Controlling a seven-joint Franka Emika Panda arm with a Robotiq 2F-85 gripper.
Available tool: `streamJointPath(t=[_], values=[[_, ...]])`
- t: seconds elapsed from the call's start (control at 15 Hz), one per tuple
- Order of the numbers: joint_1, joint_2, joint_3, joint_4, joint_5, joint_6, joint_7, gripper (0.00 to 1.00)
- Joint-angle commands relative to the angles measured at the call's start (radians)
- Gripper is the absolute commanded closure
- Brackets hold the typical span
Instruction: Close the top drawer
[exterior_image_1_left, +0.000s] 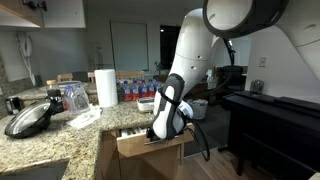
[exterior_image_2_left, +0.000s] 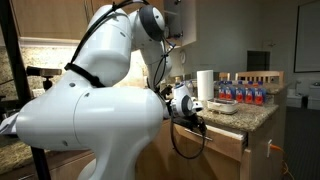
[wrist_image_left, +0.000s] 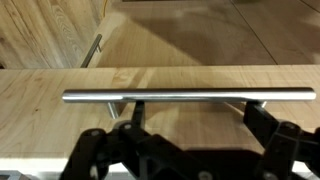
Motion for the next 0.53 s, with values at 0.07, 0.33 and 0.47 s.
streamJointPath(t=[0.07, 0.33, 0.47], values=[[0.036, 0.069, -0.057, 0.06, 0.077, 0.019, -0.02, 0.0], [0.043, 0.103, -0.084, 0.123, 0.092, -0.008, -0.032, 0.0], [0.029, 0.123, -0.089, 0.164, 0.096, -0.034, -0.037, 0.0]])
